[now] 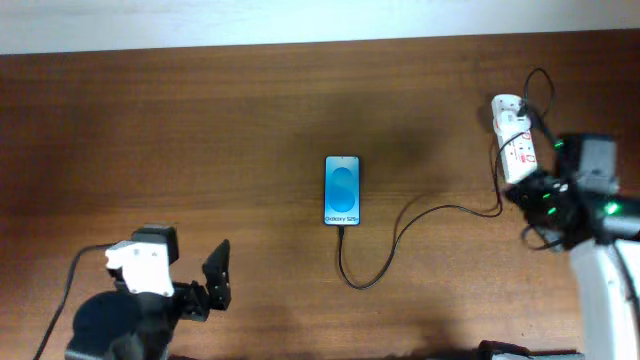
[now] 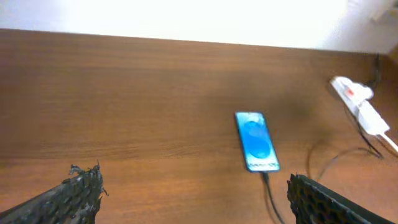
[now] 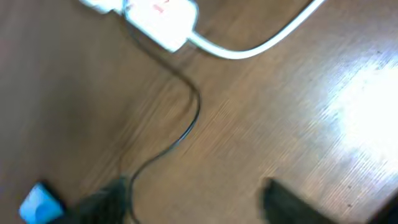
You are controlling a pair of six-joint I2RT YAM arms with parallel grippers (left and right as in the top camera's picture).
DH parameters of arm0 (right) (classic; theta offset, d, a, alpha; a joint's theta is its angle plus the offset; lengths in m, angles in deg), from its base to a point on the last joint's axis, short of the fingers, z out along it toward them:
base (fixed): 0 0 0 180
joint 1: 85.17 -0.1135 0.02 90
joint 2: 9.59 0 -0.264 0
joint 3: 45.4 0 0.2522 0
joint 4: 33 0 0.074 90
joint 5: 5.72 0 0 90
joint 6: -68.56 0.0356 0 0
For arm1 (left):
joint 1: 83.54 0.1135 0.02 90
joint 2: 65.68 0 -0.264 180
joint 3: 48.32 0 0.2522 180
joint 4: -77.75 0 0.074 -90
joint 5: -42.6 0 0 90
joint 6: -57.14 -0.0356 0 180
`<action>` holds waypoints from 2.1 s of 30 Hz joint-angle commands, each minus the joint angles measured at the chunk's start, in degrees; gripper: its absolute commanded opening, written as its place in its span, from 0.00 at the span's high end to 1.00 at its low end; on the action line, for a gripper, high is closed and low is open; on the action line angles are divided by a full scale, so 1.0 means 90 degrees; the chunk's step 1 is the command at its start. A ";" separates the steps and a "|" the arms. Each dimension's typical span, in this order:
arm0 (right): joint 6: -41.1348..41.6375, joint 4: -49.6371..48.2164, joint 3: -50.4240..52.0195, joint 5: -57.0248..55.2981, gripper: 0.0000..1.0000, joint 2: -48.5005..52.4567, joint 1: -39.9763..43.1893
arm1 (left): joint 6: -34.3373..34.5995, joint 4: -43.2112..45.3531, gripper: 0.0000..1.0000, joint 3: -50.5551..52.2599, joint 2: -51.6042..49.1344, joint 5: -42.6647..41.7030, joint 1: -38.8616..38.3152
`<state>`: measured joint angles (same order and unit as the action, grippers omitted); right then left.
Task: Plug charger to phone and switch on socket
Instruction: 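Press the red switch beside the charger with the right gripper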
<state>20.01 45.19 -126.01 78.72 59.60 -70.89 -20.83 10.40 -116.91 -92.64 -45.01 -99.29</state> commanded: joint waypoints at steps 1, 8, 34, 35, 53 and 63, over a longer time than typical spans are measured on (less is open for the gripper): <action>-0.0731 0.0117 -0.0731 0.0692 0.80 0.0923 0.0753 | 0.0163 -0.0010 0.01 0.0085 0.0058 0.0476 -0.0015; -0.0916 0.0908 -0.3194 0.1297 0.96 0.3599 0.1083 | 0.0163 -0.0721 0.01 0.0085 0.0066 0.0476 -0.0015; 0.0595 -0.1894 -0.3682 0.1904 0.96 0.6234 0.1173 | 0.0163 -0.1965 0.01 0.0085 0.1673 0.0481 0.0964; 0.0629 -0.2018 -0.3682 0.1965 0.96 0.6322 0.1173 | 0.0160 -0.1965 0.01 0.0085 0.1673 0.0481 0.0964; 0.0787 -0.2526 -0.3674 0.1933 0.96 0.6839 0.0857 | 0.0160 -0.1965 0.00 0.0085 0.1673 0.0481 0.0964; 0.0255 -0.1234 -0.3730 0.0063 0.96 0.5328 0.0964 | 0.0160 -0.1965 0.01 0.0085 0.1739 0.0481 0.1039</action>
<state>23.09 32.49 -159.74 87.74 116.32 -63.04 -19.76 -7.37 -116.21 -78.13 -41.31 -90.85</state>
